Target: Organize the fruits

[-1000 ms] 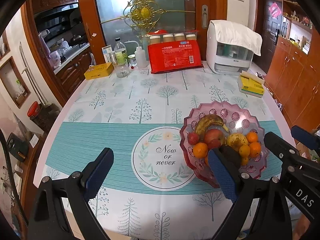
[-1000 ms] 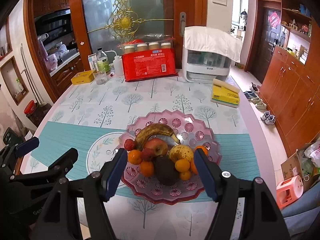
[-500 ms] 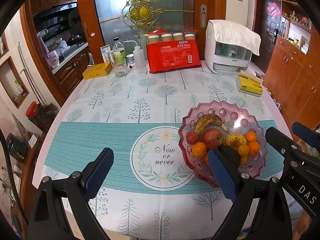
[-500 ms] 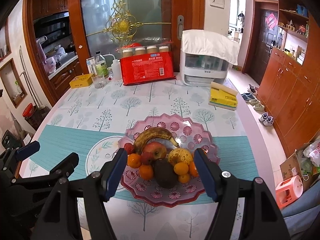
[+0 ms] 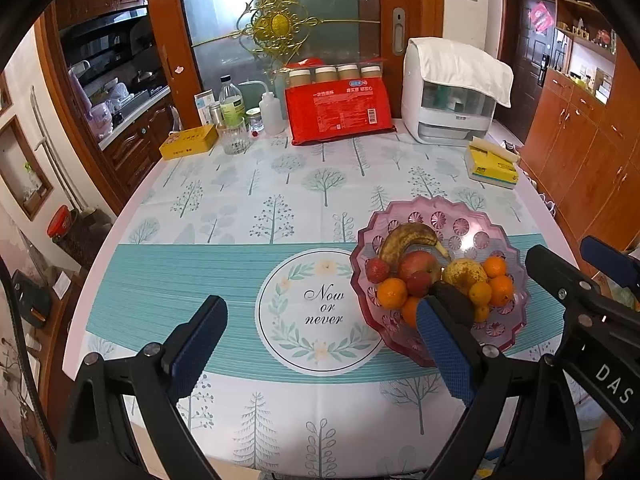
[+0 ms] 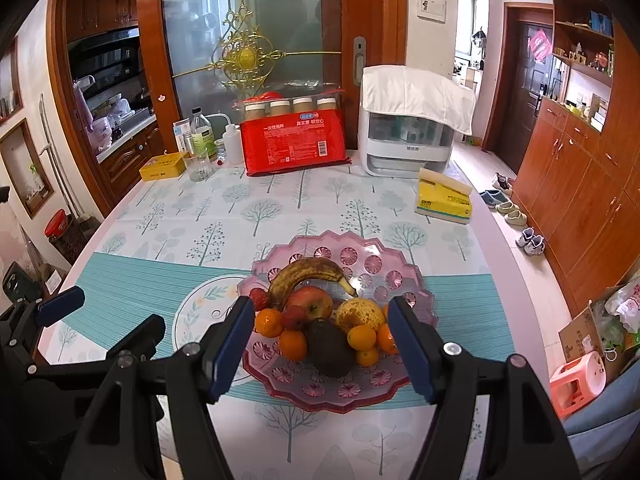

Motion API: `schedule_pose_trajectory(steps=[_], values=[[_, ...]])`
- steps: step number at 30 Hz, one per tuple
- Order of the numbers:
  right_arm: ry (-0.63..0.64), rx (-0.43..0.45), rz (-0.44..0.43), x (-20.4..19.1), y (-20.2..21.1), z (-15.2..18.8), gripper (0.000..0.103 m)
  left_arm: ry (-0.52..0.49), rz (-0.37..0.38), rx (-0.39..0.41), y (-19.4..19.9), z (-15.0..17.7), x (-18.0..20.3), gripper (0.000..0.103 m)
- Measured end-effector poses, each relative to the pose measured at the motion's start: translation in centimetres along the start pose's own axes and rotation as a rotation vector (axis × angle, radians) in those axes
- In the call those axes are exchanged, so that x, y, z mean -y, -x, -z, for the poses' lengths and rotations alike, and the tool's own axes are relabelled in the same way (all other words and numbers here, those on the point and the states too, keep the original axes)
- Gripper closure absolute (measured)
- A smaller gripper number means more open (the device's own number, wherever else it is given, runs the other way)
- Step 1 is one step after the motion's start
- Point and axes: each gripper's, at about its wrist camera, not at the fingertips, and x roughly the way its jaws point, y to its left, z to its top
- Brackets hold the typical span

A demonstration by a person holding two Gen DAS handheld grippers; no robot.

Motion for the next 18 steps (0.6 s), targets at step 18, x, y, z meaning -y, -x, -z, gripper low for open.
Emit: schedule_pose_trajectory(steps=[18], values=[[-0.001,-0.001,0.005,0.0,0.1,0.1,0.033,0.024,-0.004,-0.004,0.1,0.1,-1.4,0.008]])
